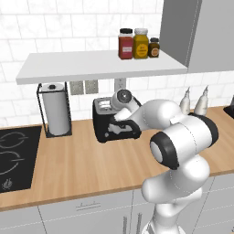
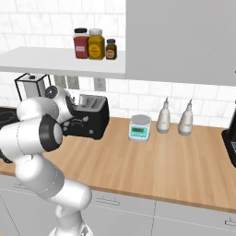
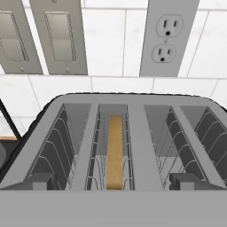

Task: Start the toaster. Once the lever pops up, take the bread to the plate on the dining counter.

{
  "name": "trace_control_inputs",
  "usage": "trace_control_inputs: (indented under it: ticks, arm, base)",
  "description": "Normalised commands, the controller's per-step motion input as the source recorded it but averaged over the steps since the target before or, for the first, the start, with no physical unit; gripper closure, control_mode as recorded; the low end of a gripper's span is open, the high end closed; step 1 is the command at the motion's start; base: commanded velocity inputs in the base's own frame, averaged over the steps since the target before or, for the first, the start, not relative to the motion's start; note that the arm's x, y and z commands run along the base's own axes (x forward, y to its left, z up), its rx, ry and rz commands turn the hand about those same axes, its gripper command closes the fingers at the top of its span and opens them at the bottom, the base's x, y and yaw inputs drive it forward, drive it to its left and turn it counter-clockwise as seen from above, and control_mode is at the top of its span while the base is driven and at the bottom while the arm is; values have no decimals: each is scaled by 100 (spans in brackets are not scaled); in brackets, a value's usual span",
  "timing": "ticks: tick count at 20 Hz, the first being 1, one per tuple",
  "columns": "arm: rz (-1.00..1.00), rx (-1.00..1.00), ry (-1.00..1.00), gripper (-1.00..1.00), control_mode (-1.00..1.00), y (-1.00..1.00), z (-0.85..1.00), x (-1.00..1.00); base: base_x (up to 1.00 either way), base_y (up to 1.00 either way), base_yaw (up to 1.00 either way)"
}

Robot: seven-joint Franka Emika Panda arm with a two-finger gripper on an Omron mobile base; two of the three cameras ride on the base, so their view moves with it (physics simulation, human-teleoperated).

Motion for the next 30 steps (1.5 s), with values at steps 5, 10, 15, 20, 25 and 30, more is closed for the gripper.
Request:
trace_control_inputs:
  ticks: [5, 10, 15, 20, 25, 30]
  arm:
    - [0, 0, 0, -100, -100, 0, 0, 0]
    - [0, 0, 0, -100, -100, 0, 0, 0]
    - [0, 0, 0, -100, -100, 0, 0, 0]
    - [0, 0, 0, -100, -100, 0, 0, 0]
    - [0, 0, 0, -100, -100, 0, 0, 0]
    - [0, 0, 0, -100, -100, 0, 0, 0]
  base:
    - [0, 0, 0]
    - [0, 0, 0]
    - [0, 0, 0]
    - [0, 0, 0]
    - [0, 0, 0]
    - [0, 0, 0]
